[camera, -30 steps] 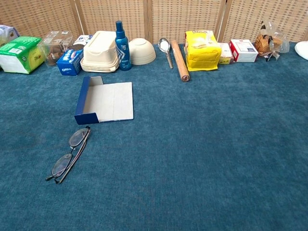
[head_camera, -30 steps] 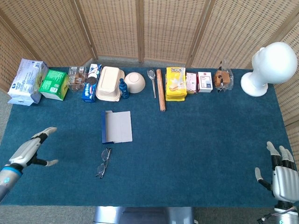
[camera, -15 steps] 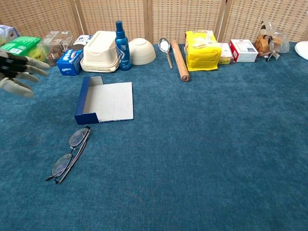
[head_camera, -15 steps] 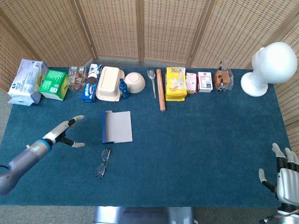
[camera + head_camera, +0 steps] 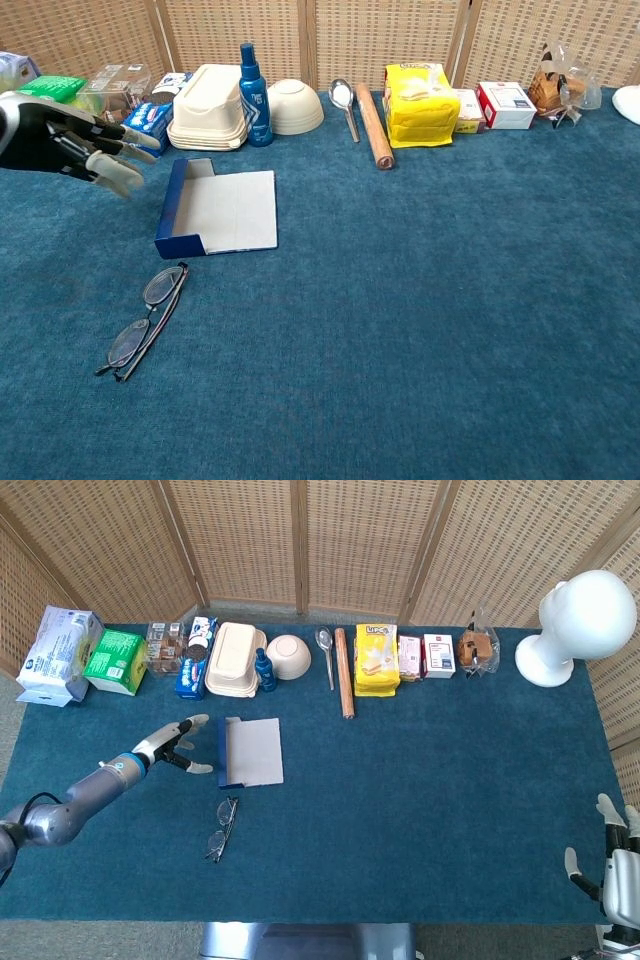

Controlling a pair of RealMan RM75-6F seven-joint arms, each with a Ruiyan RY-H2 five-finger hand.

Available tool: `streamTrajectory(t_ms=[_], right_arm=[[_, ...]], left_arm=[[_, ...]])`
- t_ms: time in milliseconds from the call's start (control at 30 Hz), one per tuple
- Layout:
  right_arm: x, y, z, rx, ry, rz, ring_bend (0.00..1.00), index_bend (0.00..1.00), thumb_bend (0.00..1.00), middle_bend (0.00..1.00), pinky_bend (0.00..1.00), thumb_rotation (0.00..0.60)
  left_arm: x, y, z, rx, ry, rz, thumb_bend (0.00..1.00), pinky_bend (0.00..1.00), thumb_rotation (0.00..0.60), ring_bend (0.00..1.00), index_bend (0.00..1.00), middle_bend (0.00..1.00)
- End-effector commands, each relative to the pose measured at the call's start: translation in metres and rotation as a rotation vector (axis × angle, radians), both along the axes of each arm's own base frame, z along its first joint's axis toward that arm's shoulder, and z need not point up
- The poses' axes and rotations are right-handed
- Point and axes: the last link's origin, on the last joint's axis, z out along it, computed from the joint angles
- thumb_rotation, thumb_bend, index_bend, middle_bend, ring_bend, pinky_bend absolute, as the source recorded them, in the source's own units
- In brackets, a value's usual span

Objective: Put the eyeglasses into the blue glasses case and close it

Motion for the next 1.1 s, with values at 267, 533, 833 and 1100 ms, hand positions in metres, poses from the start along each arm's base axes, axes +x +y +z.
streamTrajectory(t_ms=[267, 533, 833, 1100], right_arm=[[-0.003, 0.004, 0.001, -0.009, -0.002, -0.014, 0.00, 0.01, 0.39, 0.19, 0.05, 0.600], [-0.005, 0.010, 0.005, -0.026, -0.004, -0.028, 0.00, 0.01, 0.39, 0.19, 0.05, 0.600], [-0.008, 0.019, 0.008, -0.046, -0.003, -0.044, 0.00, 0.01, 0.39, 0.19, 0.05, 0.600], [-0.009, 0.023, 0.011, -0.058, -0.002, -0.050, 0.00, 0.01, 0.39, 0.19, 0.05, 0.600]], left_arm=[[0.011, 0.015, -0.019, -0.011, 0.011, -0.019, 0.14, 0.17, 0.600, 0.03, 0.00, 0.04], [0.029, 0.026, -0.035, -0.015, 0.015, -0.055, 0.14, 0.16, 0.600, 0.02, 0.00, 0.04], [0.058, 0.033, -0.058, -0.017, -0.009, -0.104, 0.14, 0.15, 0.600, 0.00, 0.00, 0.04], [0.091, 0.034, -0.079, -0.025, -0.040, -0.166, 0.14, 0.15, 0.600, 0.00, 0.00, 0.05]])
